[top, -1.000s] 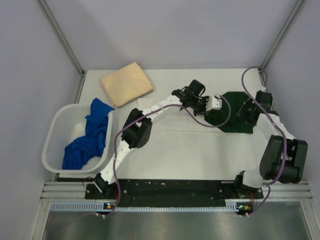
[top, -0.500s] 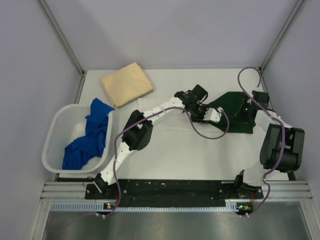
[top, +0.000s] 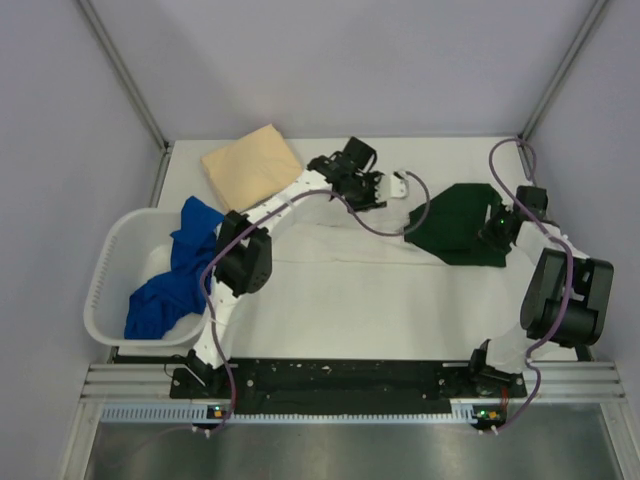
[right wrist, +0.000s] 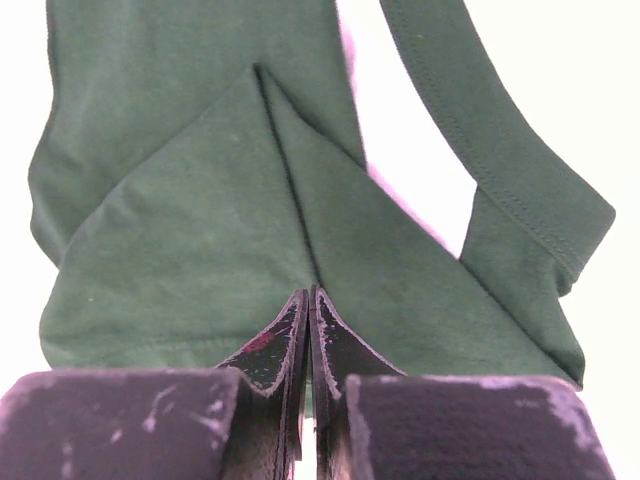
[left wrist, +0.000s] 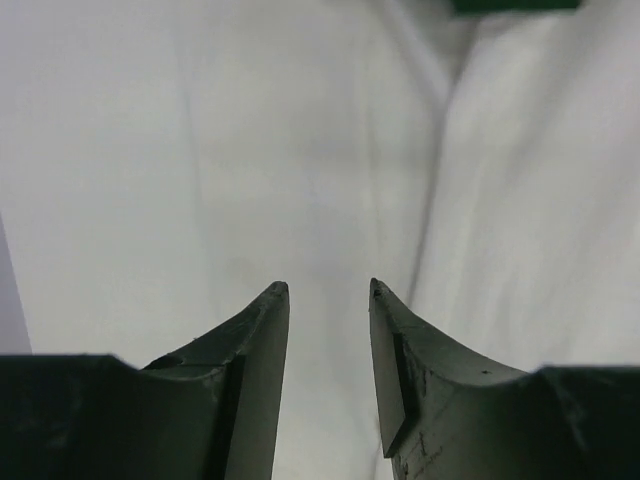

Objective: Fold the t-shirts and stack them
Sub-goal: Fold the other side of the tshirt into a rectangle, then rotate the tshirt 75 degrees, then grab the bottom of the folded rectangular tshirt with both arms, then fold the folded rectangular tshirt in 1/3 of the way, then grab one side of the 2/3 rectangular tshirt with both arms, then fold the long partially folded tshirt into a neat square

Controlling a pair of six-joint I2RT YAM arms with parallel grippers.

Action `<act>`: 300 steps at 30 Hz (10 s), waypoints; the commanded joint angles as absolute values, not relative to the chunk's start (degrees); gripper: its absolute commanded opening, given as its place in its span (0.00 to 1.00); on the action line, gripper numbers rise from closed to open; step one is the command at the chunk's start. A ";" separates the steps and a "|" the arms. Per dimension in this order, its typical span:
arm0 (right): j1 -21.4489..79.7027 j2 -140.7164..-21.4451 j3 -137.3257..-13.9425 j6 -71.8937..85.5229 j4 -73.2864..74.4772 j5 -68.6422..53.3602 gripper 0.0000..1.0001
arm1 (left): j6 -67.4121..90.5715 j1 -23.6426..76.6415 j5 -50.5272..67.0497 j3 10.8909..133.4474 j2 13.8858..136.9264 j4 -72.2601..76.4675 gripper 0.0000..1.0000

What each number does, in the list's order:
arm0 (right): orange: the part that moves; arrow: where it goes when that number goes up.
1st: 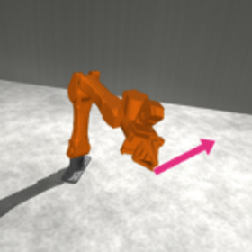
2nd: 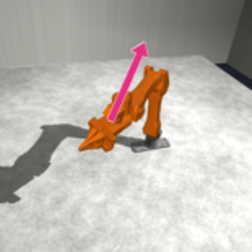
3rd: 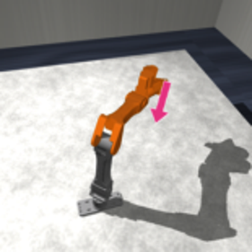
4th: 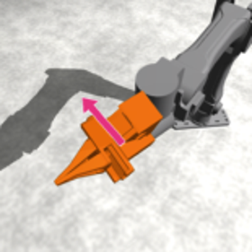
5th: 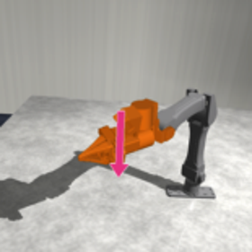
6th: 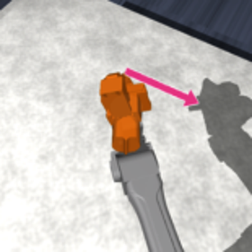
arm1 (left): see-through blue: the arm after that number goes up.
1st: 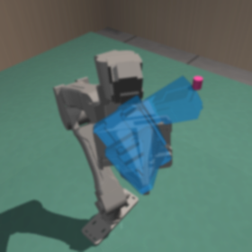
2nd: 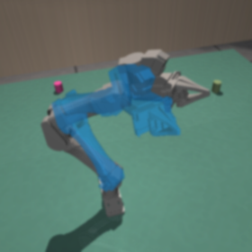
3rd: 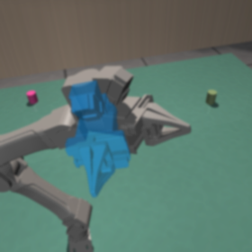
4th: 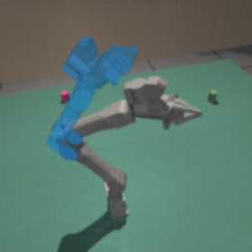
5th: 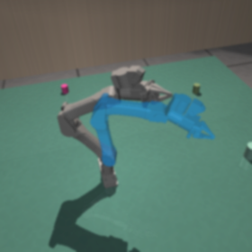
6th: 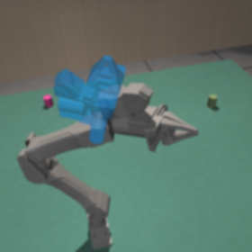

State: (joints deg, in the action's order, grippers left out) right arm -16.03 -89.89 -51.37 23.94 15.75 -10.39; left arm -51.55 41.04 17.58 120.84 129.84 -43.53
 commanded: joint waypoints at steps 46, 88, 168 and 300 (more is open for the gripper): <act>-21.88 -118.54 -78.91 32.34 21.71 -22.93 0.41 | -32.61 19.60 16.95 86.41 114.96 -54.24 0.58; 30.02 -61.11 -43.28 -34.58 12.91 -30.13 0.72 | -69.35 32.61 27.76 58.01 91.14 -46.50 0.70; 6.43 -91.06 -53.61 -26.83 -7.82 -2.01 0.32 | -26.72 31.99 -2.60 129.09 136.05 -34.54 0.49; 24.98 -58.35 -60.74 -32.70 44.50 -21.35 0.00 | -45.27 35.25 18.02 111.42 103.87 -76.21 0.00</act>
